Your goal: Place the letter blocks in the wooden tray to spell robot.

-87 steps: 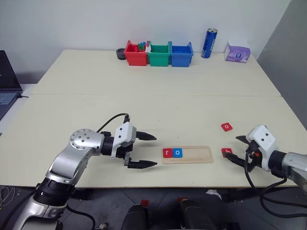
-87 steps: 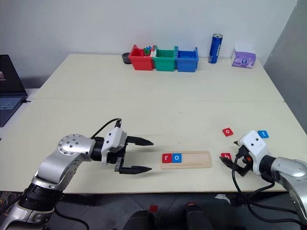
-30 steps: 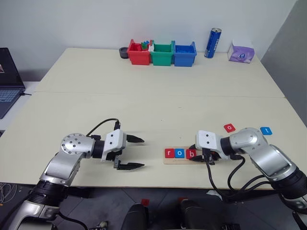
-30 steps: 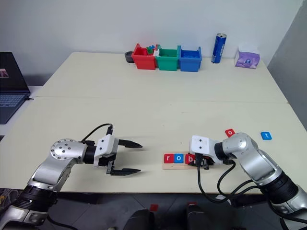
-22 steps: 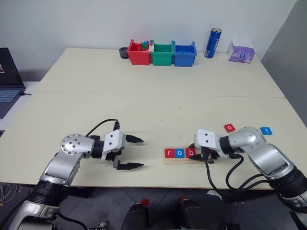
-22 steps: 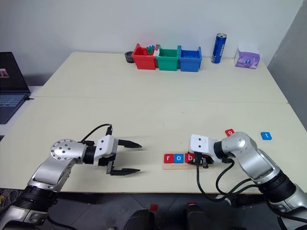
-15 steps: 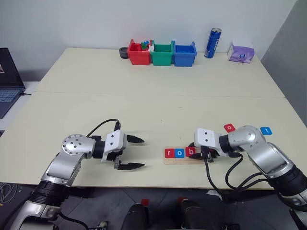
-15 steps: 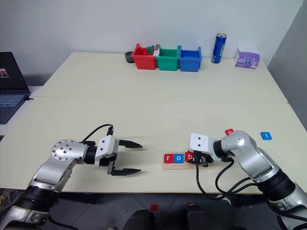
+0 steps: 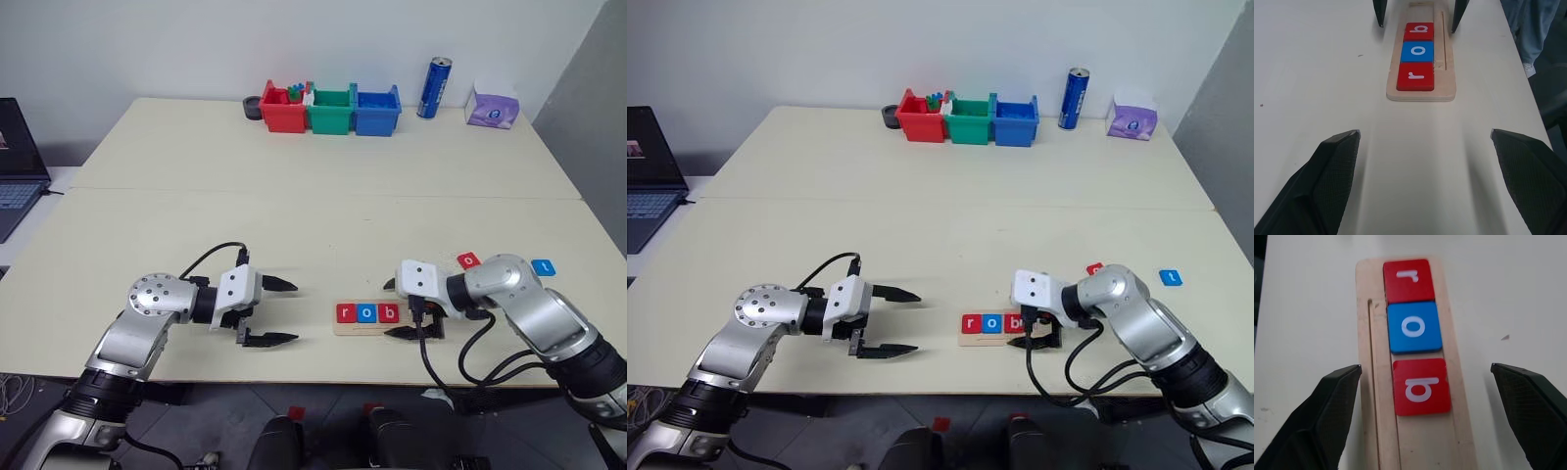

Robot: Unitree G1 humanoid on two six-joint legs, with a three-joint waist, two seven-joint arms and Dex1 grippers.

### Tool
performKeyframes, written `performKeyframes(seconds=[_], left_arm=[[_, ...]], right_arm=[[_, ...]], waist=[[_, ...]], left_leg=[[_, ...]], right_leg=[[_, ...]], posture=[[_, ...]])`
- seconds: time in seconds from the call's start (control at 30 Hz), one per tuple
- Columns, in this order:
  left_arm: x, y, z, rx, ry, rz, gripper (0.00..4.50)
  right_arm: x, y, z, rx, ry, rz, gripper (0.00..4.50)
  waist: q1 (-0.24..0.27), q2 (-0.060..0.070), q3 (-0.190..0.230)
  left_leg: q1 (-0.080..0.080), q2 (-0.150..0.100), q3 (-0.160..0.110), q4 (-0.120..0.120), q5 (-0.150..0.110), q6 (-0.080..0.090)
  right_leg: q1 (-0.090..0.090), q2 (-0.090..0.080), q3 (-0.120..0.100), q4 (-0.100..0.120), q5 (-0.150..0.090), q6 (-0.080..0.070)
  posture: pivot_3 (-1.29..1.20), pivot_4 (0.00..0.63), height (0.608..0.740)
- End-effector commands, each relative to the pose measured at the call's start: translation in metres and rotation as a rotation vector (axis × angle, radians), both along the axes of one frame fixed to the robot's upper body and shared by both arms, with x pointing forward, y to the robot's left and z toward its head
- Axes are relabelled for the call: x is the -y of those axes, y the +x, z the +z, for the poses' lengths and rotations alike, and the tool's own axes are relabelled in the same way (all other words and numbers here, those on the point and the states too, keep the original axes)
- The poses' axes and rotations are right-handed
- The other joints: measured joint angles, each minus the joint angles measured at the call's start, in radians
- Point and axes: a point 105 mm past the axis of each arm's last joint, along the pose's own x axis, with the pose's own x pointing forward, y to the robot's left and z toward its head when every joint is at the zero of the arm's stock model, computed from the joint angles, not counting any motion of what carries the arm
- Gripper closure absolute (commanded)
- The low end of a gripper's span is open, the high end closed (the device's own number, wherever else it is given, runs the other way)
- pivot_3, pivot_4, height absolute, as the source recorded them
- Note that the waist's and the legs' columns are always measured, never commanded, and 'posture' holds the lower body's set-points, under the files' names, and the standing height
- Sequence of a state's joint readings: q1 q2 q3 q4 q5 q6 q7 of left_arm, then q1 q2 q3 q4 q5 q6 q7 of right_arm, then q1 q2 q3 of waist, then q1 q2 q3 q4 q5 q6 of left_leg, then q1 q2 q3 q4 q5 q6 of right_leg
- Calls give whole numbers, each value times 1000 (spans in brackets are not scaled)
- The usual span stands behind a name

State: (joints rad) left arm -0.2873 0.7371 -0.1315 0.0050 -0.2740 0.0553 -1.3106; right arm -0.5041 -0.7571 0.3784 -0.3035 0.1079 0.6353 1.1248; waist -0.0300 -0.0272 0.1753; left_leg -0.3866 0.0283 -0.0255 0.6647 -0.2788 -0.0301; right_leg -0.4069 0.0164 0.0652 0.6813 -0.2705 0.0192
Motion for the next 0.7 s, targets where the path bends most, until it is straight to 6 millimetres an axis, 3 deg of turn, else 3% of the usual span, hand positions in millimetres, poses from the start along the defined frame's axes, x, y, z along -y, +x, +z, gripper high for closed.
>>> performKeyframes(seconds=[0.03,0.2,0.33,0.5,0.7], left_arm=[[6,0,10,35,-29,-13,0],[10,-1,11,34,-46,-10,0],[16,0,13,35,-61,-13,0],[23,3,17,44,-73,-24,0],[29,7,21,49,-87,-41,0]], right_arm=[[0,-2,36,79,103,-22,19],[27,-8,44,81,214,-216,19],[78,9,46,228,322,-614,19],[125,17,39,364,386,-976,19],[135,35,8,287,429,-1130,19]], waist=[[0,0,0],[6,-1,0],[3,-1,0],[1,0,-1],[-3,0,-1]], left_leg=[[0,0,0,0,0,0],[-2,0,-1,0,0,0],[-2,-1,-1,0,0,0],[-1,-1,0,0,0,0],[1,-1,2,0,0,0]], right_leg=[[0,0,0,0,0,0],[1,-1,-2,-1,0,0],[0,-1,-1,0,0,0],[0,0,0,1,0,0],[0,1,2,1,0,0]], posture=[[0,150,740],[0,150,740],[0,150,740],[0,150,740],[0,150,740]])
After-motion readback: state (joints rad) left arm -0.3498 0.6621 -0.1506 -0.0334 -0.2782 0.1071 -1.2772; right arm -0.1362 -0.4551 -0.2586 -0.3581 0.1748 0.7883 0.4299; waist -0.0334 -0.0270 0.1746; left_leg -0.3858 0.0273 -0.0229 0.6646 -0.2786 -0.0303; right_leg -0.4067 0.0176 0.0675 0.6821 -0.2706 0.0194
